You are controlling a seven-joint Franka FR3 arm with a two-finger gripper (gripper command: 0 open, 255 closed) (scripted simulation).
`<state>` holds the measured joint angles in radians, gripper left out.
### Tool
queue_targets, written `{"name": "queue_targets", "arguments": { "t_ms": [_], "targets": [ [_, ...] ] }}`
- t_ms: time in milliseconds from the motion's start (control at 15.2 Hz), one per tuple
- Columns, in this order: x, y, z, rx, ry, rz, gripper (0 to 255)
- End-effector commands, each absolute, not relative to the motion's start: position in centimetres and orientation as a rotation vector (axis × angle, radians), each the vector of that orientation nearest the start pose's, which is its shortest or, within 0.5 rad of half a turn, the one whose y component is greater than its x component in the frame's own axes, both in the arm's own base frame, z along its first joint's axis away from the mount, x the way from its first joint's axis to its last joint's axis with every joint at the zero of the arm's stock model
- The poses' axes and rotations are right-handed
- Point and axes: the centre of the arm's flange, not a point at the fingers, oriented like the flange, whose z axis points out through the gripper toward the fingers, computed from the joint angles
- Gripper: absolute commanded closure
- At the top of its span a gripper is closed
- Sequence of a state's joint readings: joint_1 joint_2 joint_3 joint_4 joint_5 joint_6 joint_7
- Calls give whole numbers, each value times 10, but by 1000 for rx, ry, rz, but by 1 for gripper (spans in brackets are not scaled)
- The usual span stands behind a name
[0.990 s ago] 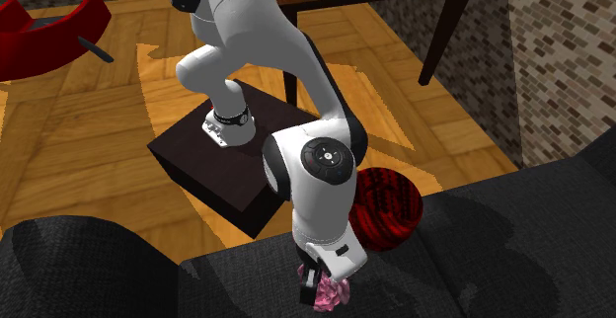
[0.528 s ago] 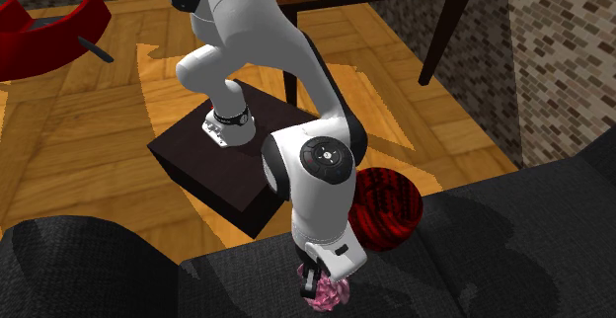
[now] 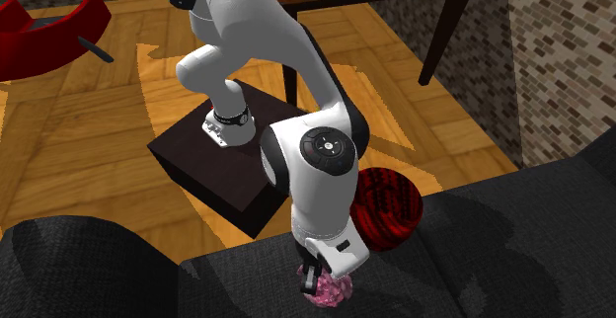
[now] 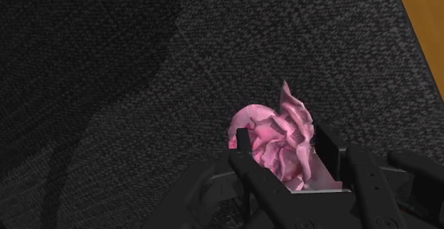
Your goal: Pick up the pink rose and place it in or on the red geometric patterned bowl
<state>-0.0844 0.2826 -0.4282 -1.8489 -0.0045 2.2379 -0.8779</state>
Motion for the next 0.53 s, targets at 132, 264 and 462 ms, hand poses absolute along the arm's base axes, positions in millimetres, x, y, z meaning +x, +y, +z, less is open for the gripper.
{"name": "queue_targets", "arguments": {
  "t_ms": [132, 264, 462],
  "targets": [
    [561, -295, 418, -3253, -644, -41, 255],
    [561, -295, 429, -3253, -644, -41, 255],
    [561, -295, 444, -3253, -644, -41, 255]
  ]
}}
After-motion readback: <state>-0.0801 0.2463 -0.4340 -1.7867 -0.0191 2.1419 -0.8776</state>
